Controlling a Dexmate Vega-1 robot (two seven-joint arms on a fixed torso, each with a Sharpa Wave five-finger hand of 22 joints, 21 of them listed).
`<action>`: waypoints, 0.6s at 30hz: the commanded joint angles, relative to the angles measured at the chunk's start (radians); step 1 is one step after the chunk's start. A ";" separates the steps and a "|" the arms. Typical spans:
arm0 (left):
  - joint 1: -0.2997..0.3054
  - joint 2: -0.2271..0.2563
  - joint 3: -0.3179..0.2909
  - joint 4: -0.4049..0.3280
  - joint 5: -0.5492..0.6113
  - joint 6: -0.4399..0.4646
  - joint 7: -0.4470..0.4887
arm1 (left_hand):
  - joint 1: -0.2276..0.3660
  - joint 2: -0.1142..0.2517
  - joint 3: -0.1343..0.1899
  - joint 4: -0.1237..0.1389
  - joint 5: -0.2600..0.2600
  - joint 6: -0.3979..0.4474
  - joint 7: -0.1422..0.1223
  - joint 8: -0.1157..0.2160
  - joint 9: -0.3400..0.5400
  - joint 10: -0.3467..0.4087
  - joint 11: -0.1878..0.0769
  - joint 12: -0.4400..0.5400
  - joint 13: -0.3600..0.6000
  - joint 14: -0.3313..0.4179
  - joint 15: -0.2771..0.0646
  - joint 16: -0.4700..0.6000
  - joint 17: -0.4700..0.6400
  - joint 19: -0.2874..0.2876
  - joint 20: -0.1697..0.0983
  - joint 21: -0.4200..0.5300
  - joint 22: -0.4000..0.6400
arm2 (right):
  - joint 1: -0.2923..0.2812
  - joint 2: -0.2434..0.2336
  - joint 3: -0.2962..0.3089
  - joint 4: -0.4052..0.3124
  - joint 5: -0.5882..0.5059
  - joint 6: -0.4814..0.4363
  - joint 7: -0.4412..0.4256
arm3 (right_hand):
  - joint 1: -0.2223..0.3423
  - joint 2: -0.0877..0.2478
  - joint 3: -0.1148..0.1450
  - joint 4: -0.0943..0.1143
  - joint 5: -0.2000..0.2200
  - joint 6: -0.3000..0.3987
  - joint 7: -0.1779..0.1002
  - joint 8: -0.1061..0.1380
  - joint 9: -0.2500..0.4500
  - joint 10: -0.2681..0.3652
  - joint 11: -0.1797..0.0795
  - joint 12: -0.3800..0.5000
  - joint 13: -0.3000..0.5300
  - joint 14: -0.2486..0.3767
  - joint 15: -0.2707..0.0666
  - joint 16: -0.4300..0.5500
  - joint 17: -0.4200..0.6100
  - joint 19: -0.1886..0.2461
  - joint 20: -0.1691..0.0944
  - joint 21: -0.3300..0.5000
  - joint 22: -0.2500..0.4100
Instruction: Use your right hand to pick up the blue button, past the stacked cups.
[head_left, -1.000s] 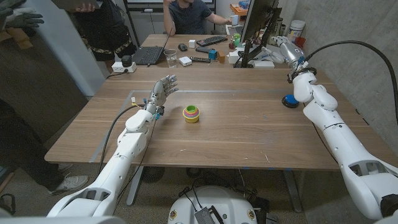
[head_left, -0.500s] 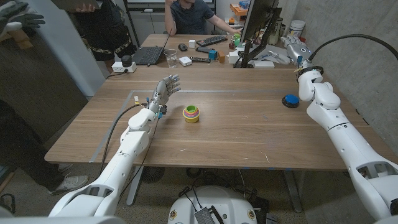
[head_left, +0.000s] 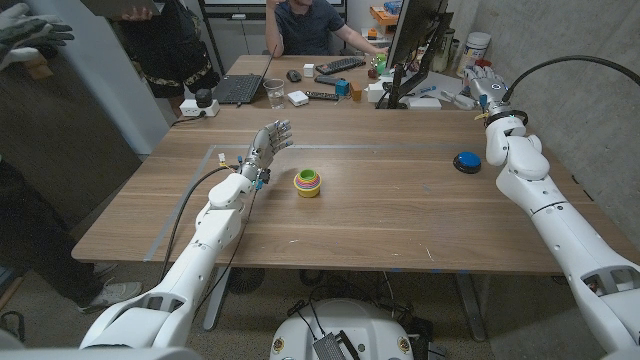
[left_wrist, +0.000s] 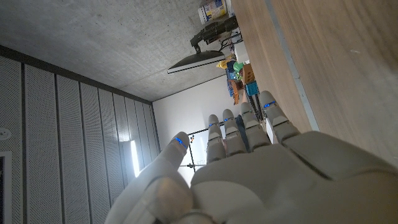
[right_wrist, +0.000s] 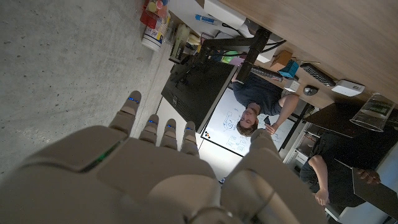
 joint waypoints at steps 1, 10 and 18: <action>-0.012 -0.007 0.001 0.023 0.003 -0.008 -0.011 | -0.007 -0.004 -0.002 -0.004 0.005 0.000 -0.003 0.002 0.005 -0.004 0.000 0.000 0.002 0.003 0.002 0.004 0.004 0.004 0.008 -0.001 0.006 | -0.024 -0.021 -0.006 -0.027 -0.027 -0.056 0.054 | 0.009 -0.007 0.000 -0.004 0.007 0.006 -0.021 0.010 0.004 -0.009 -0.001 0.008 0.005 0.005 0.009 0.009 0.001 0.003 0.004 0.009 0.004; -0.011 -0.008 0.000 0.022 0.003 -0.010 -0.014 | -0.008 -0.006 -0.003 -0.004 0.004 0.000 -0.003 0.002 0.005 -0.005 -0.003 0.000 0.002 0.002 0.002 0.004 0.004 0.004 0.009 -0.003 0.006 | -0.025 -0.032 -0.013 -0.030 -0.037 -0.086 0.135 | 0.032 -0.008 0.003 -0.022 0.009 -0.031 -0.024 0.005 0.004 -0.052 0.007 0.003 0.004 0.002 0.020 0.011 -0.004 0.043 0.004 0.024 0.007; -0.013 -0.009 0.001 0.032 0.005 -0.013 -0.019 | -0.009 -0.008 -0.004 -0.004 0.004 -0.001 -0.004 0.002 0.005 -0.005 -0.003 0.000 0.002 0.000 0.002 0.003 0.004 0.004 0.009 -0.004 0.006 | -0.036 -0.037 -0.011 -0.029 -0.025 -0.088 0.158 | 0.052 -0.010 0.004 -0.037 0.010 -0.073 -0.032 0.001 0.004 -0.093 0.012 0.002 0.002 -0.001 0.027 0.013 -0.008 0.084 0.003 0.034 0.007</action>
